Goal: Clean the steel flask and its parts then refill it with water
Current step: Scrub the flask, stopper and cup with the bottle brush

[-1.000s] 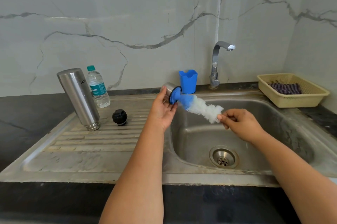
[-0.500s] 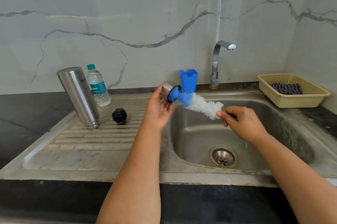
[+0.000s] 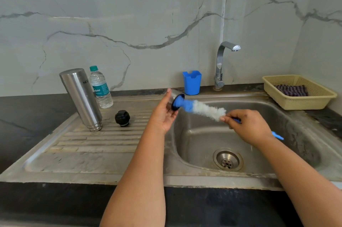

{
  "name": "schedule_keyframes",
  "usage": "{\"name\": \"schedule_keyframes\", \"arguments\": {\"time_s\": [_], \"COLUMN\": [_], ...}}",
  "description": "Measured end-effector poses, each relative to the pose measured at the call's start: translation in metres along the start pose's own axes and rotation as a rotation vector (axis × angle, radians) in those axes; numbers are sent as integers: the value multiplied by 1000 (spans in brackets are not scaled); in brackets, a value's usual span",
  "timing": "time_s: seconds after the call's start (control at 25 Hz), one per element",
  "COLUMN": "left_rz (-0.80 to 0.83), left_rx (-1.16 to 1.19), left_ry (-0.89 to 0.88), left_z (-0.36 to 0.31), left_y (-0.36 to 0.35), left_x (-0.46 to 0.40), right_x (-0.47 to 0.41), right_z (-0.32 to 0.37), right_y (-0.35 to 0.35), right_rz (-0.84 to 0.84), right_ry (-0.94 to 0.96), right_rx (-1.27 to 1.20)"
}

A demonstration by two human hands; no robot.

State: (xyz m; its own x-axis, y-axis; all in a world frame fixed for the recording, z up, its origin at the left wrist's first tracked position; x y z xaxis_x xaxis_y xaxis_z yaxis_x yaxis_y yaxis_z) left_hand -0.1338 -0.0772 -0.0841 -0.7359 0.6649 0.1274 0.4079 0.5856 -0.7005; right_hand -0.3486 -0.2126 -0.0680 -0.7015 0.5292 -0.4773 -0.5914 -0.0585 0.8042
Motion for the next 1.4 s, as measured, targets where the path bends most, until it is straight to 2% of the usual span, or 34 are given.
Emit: {"name": "schedule_keyframes", "arguments": {"time_s": [0.08, 0.16, 0.2, 0.24, 0.32, 0.36, 0.48, 0.56, 0.72, 0.8, 0.84, 0.88, 1.0, 1.04, 1.12, 1.2, 1.24, 1.28, 1.32, 1.4], "left_rz": [-59, -19, 8, 29, 55, 62, 106, 83, -64, -51, -1, 63, 161, 143, 61, -99, -205, -280, -290, -184], "left_rx": [-53, -13, -2, 7, 28, 23, -66, -39, 54, 73, 114, 174, 253, 266, 311, 169, -57, -333, -563, -763], "left_ry": [-6, -9, -12, -31, -112, -151, -170, -107, 6, -8, -16, -21, -84, -120, -194, -325, -419, -506, -579, -644], "left_z": [0, -7, -9, -11, -15, -16, -14, -8, 4, 3, 1, -1, -6, -8, -14, -24, -30, -34, -34, -24], "left_y": [3, 2, 1, 0, -3, -3, -7, -9, -6, -9, -14, -20, -26, -22, -7, 16, 27, 31, 29, 16], "left_x": [0, 0, 0, -2, -4, -5, -2, 0, 3, 5, 7, 10, 10, 7, -2, -9, -10, -9, -8, -9], "right_x": [0, 1, 0, 0, 5, 9, 13, 9, 1, 4, 4, 2, 6, 9, 8, 1, -1, -1, -2, -3], "right_z": [3, 7, 8, 5, -1, -5, -10, -8, -1, 8, 9, 8, -7, -12, -18, -26, -27, -28, -26, -14], "right_y": [5, 3, 0, -7, -23, -29, -34, -27, 13, 17, 13, 3, -27, -32, -31, -16, -6, 3, 8, 11], "right_rz": [-98, -130, -75, 57, 379, 485, 547, 410, -180, -301, -247, -109, 410, 493, 488, 285, 162, 57, -31, -99], "right_ry": [88, 149, 132, 50, -214, -321, -374, -256, 58, 150, 135, 59, -317, -385, -375, -272, -246, -245, -236, -167], "right_rx": [167, 148, 45, -113, -485, -605, -682, -480, 140, 244, 160, -30, -659, -728, -606, -226, -73, -21, -59, -122]}}
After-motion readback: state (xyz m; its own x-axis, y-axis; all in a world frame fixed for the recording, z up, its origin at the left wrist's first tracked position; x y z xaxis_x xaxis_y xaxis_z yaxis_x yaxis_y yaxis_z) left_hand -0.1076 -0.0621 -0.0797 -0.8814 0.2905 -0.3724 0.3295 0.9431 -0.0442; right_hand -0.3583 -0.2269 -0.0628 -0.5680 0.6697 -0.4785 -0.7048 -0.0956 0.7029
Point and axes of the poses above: each hand's wrist, its own x-axis away from the middle knuckle, its own y-axis out of the back of the hand, z = x × y, the point moved 6 cm from there along -x, towards the middle knuckle, and after that the axes turned 11 degrees about x, right-handed, at the moved point
